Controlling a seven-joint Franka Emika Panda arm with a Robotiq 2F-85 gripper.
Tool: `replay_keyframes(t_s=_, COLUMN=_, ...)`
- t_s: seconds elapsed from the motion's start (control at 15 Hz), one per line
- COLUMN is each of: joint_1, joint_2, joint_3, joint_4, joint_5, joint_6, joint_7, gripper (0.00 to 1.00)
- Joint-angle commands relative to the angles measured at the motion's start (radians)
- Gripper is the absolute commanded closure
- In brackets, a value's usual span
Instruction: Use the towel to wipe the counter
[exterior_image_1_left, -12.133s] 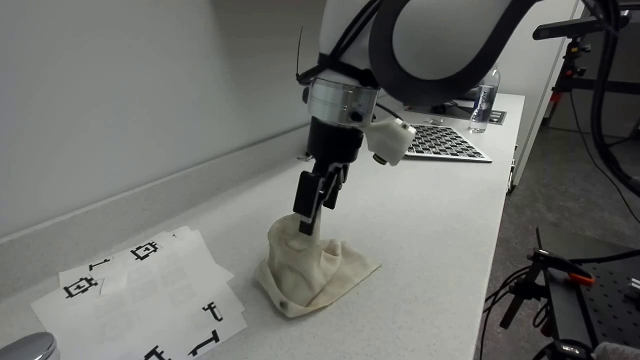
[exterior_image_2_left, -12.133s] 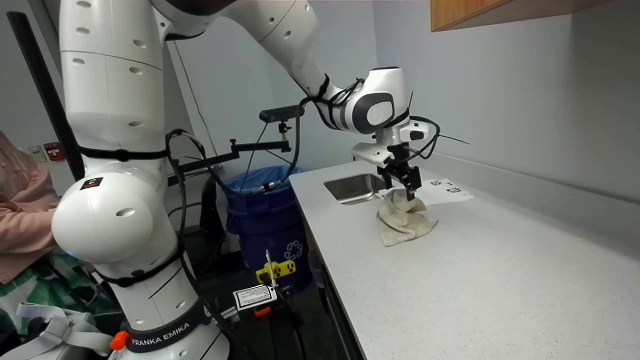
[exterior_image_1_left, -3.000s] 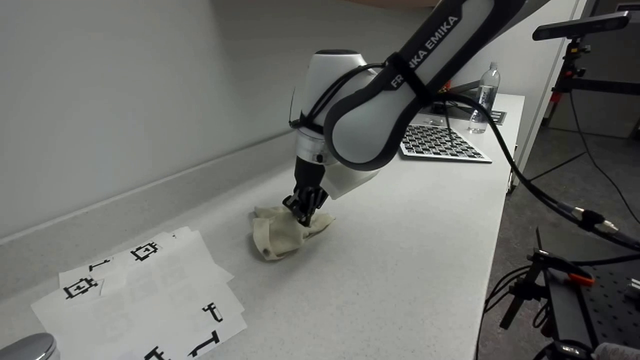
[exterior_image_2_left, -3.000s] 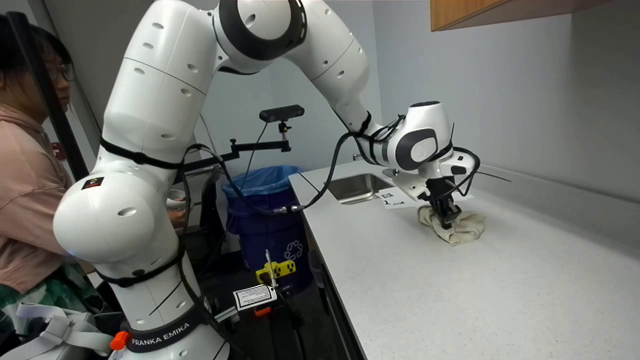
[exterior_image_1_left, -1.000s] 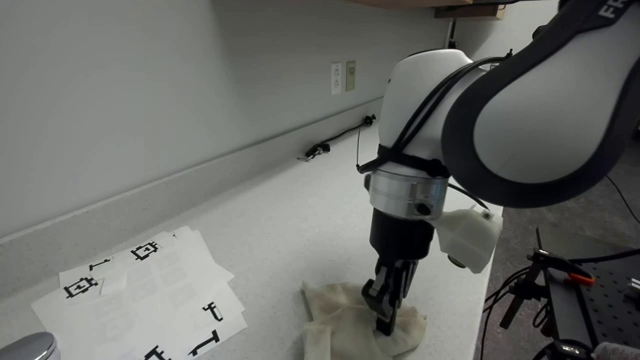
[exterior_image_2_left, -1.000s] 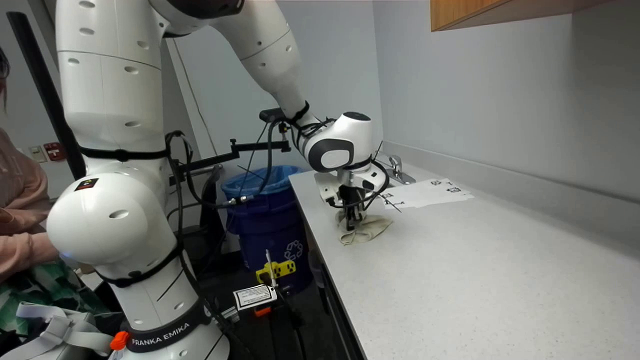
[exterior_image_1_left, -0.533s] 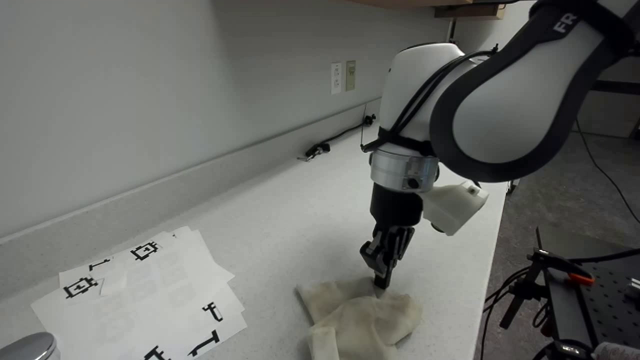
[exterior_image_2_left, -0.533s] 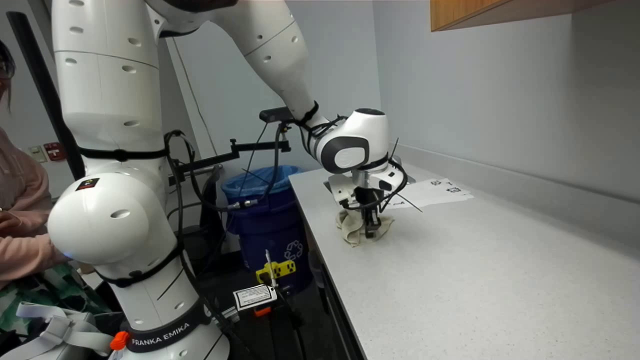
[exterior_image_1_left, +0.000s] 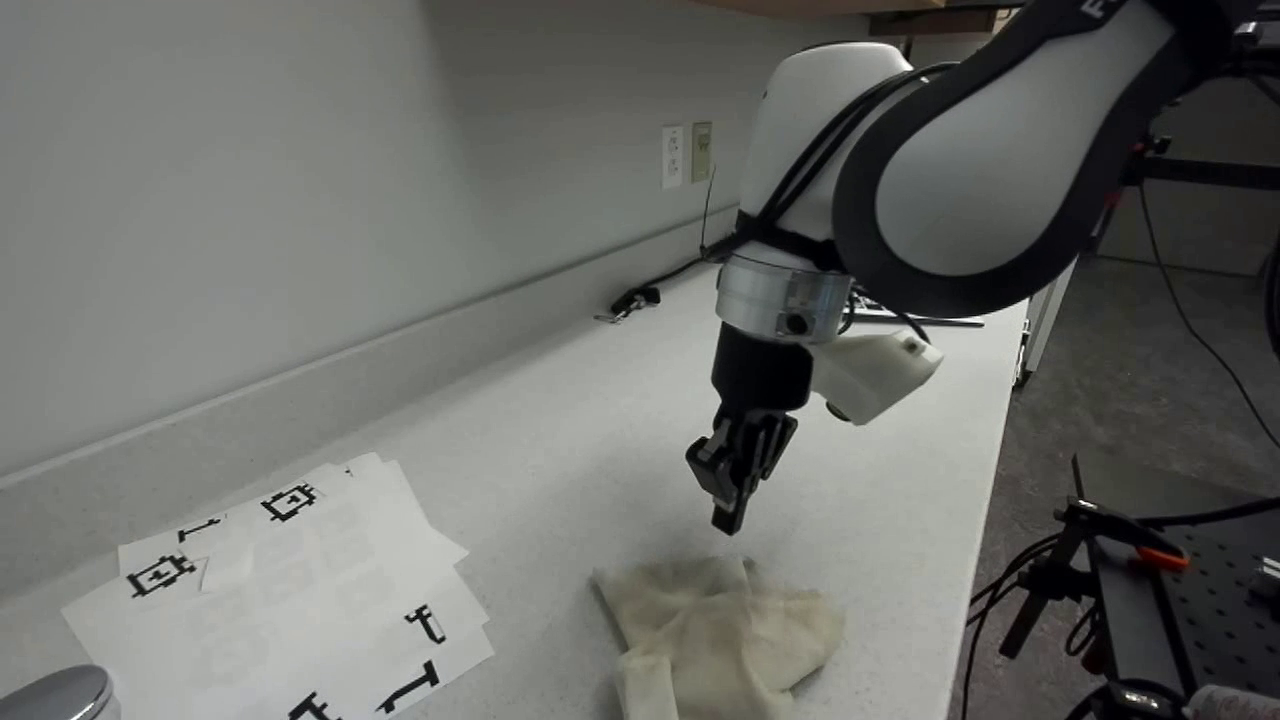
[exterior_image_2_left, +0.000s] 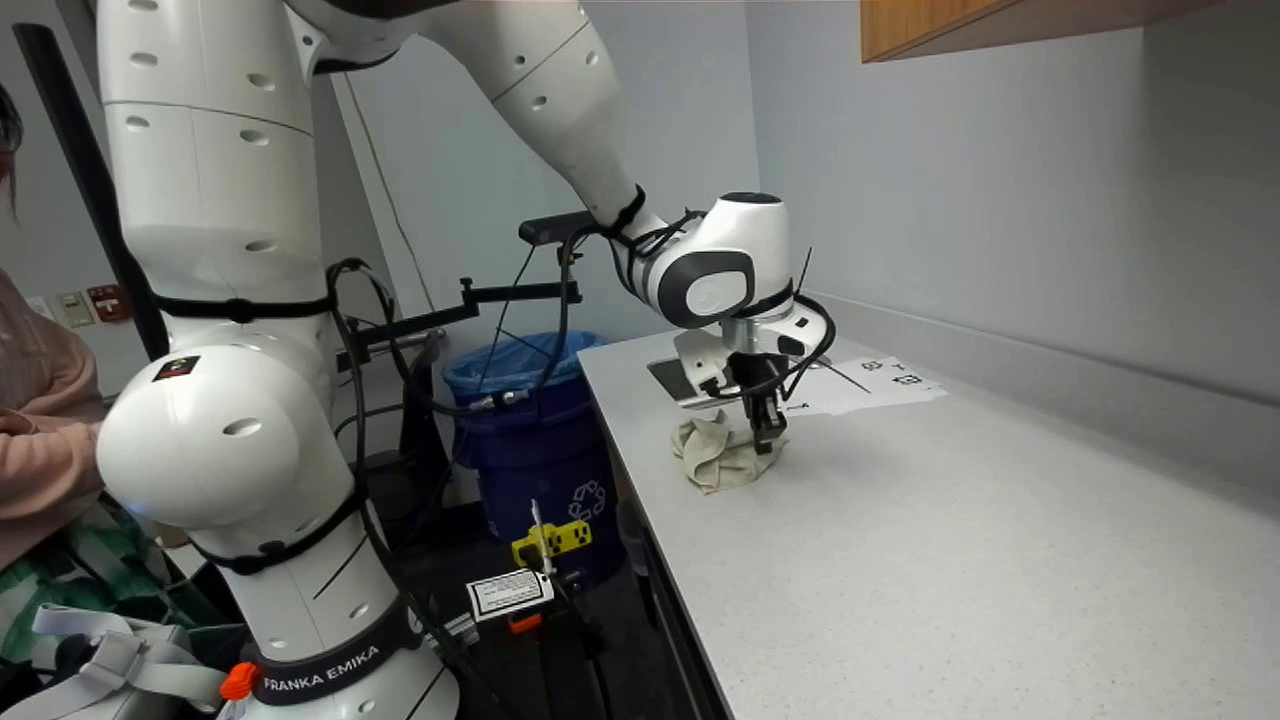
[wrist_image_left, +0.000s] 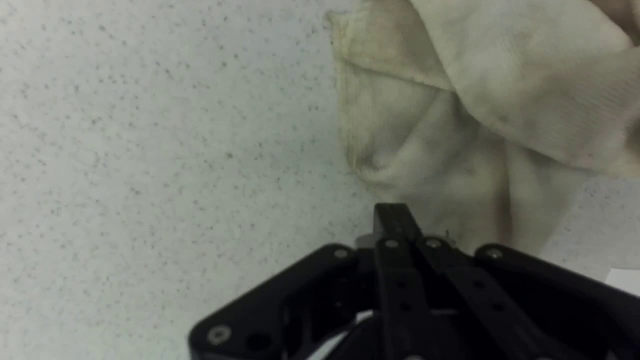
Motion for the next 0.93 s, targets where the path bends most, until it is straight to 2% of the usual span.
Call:
replay_keyframes(t_s=0.0, joint_1=0.027, joint_2=-0.039, joint_3=0.004, joint_4=0.031, joint_5=-0.018, joint_6=-0.025, joint_7=0.034, gripper=1.00)
replay_keyframes(t_s=0.53, joint_1=0.076, joint_2=-0.094, joint_3=0.071, joint_4=0.044, joint_5=0.033, joint_6=-0.041, joint_7=0.057, gripper=1.00)
replay_keyframes(t_s=0.87, joint_1=0.109, joint_2=-0.088, joint_3=0.109, joint_4=0.016, joint_5=0.066, joint_6=-0.009, joint_7=0.084, gripper=1.00)
